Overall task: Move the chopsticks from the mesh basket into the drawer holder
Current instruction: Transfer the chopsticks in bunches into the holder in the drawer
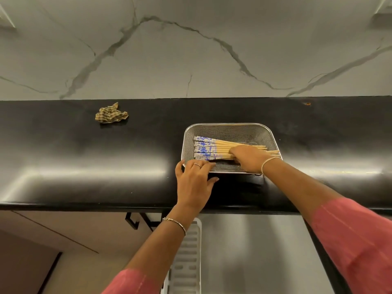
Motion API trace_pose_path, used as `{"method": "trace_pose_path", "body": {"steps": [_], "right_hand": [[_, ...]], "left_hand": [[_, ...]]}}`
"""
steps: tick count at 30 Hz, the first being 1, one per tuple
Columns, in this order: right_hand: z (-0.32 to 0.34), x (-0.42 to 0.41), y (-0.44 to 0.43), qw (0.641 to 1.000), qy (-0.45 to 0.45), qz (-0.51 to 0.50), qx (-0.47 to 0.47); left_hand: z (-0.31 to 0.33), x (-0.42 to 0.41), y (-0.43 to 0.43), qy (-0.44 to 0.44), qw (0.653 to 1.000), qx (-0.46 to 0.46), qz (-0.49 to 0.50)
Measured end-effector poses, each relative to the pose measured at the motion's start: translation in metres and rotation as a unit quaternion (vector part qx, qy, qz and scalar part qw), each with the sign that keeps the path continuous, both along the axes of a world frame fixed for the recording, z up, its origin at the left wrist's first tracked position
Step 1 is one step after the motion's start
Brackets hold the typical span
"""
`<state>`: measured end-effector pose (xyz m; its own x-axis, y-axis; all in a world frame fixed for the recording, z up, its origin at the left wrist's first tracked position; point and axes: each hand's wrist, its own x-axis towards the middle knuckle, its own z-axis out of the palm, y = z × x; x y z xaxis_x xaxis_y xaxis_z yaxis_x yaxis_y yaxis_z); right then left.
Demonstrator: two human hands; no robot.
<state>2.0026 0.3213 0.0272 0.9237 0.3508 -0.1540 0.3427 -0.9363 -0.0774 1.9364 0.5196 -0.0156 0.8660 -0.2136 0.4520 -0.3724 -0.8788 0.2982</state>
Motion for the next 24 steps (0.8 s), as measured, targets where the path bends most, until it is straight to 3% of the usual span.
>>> {"method": "trace_pose_path", "body": {"steps": [4, 6, 8, 10, 11, 13, 17, 21, 24], "right_hand": [[0.031, -0.021, -0.004, 0.997, -0.038, -0.026, 0.063], [0.051, -0.039, -0.004, 0.989, -0.041, -0.043, 0.135], [0.066, -0.060, -0.005, 0.964, -0.014, -0.061, 0.257], [0.075, -0.088, -0.002, 0.908, 0.058, -0.071, 0.408], [0.075, -0.103, -0.001, 0.876, 0.096, -0.076, 0.467], [0.068, -0.132, 0.004, 0.811, 0.163, -0.090, 0.555], [0.043, -0.177, 0.013, 0.701, 0.240, -0.117, 0.661], [0.021, -0.205, 0.019, 0.640, 0.267, -0.137, 0.707], [0.008, -0.225, 0.024, 0.617, 0.292, -0.142, 0.717]], "left_hand": [[0.020, -0.018, -0.009, -0.030, 0.996, -0.079, 0.023], [0.036, -0.029, -0.013, 0.008, 0.979, -0.204, 0.025], [0.057, -0.036, -0.017, 0.121, 0.908, -0.401, 0.021], [0.080, -0.046, -0.020, 0.240, 0.784, -0.572, -0.022], [0.087, -0.051, -0.021, 0.277, 0.733, -0.618, -0.059], [0.096, -0.063, -0.022, 0.313, 0.688, -0.642, -0.128], [0.087, -0.085, -0.031, 0.383, 0.673, -0.604, -0.188], [0.066, -0.103, -0.033, 0.436, 0.683, -0.557, -0.182], [0.055, -0.120, -0.028, 0.454, 0.686, -0.544, -0.167]]}}
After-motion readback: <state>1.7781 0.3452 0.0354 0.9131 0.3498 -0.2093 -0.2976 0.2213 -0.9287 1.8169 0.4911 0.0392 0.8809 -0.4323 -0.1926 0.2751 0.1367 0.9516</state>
